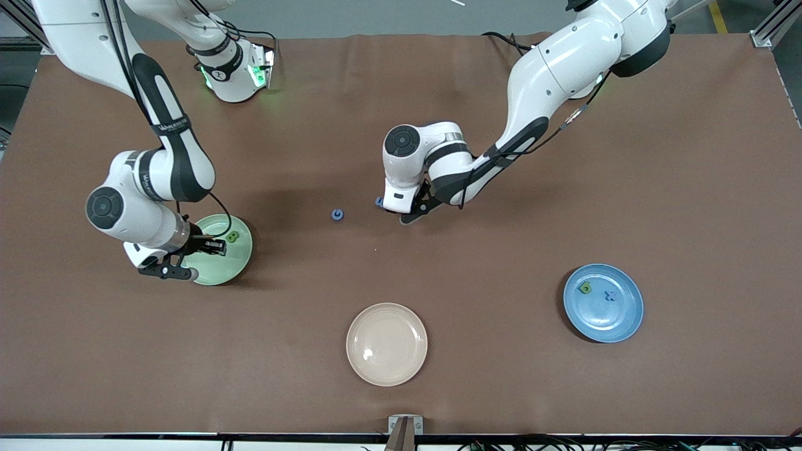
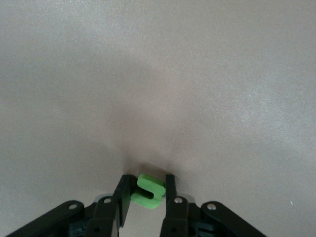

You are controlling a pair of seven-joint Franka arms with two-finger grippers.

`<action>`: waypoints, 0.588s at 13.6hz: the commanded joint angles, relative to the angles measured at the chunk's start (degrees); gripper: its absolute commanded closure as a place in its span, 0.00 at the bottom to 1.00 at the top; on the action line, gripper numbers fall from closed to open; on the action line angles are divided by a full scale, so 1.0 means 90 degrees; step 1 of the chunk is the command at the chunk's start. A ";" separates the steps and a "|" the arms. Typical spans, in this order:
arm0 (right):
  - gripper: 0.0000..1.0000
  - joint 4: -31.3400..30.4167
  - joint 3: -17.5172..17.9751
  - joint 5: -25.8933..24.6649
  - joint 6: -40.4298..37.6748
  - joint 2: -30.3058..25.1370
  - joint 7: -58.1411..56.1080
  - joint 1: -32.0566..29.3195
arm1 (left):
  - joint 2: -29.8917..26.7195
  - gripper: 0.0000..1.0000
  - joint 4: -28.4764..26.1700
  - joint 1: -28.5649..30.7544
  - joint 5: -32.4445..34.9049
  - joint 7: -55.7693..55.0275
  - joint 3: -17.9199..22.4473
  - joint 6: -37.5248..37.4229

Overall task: Sort upper and lower case letters into plates
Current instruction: 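Drop N on green plate while the left gripper drops u on blue plate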

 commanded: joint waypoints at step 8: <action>0.94 -0.0064 0.0063 0.0038 0.0630 0.0542 0.0062 0.0039 | -0.0648 1.00 0.0087 0.1571 -0.0002 0.0670 -0.0057 -0.0516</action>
